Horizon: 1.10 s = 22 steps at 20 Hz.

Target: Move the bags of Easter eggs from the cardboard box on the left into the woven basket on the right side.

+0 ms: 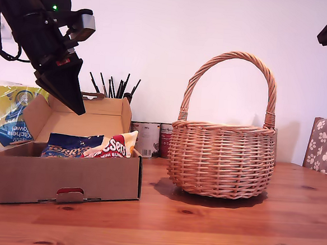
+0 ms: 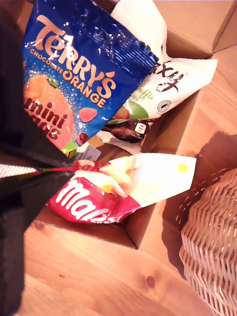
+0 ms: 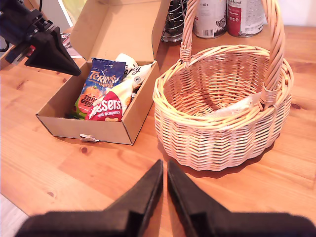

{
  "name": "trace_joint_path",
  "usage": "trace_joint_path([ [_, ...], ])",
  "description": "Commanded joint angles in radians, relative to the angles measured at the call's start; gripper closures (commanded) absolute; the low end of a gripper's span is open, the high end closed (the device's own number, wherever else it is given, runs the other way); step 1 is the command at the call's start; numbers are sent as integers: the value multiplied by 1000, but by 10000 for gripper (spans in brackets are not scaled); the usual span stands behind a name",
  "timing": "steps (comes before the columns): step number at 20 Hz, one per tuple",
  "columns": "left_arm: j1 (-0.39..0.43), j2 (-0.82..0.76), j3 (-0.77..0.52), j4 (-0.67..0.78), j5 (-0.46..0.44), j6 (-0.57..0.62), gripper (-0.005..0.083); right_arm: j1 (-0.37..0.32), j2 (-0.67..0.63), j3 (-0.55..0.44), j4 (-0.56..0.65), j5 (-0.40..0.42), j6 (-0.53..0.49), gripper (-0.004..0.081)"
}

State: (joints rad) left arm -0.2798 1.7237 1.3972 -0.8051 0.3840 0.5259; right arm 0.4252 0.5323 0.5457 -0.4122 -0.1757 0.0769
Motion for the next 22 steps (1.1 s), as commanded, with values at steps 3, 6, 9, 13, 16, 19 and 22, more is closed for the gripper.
trace_joint_path([
  [3, 4, -11, -4, 95, 4, -81, 785, -5, 0, -14, 2, 3, 2, 775],
  [6, 4, -11, -4, 95, 4, -81, 785, -5, 0, -14, 3, 2, 2, 775],
  [9, 4, -11, -4, 89, 3, -80, 785, -5, 0, -14, 3, 2, 2, 775],
  [13, -2, -11, -4, 19, 36, -27, 406, -5, 0, -14, 3, 2, 2, 775],
  [16, -31, -11, -4, 29, 36, -16, 12, -5, 0, -14, 3, 2, 2, 775],
  [19, -61, 2, -4, 99, 54, 113, 6, -5, 0, -14, 3, 2, 2, 775],
  [22, -77, 40, -4, 154, 88, 122, 6, -5, 0, -14, 2, 2, 2, 775],
])
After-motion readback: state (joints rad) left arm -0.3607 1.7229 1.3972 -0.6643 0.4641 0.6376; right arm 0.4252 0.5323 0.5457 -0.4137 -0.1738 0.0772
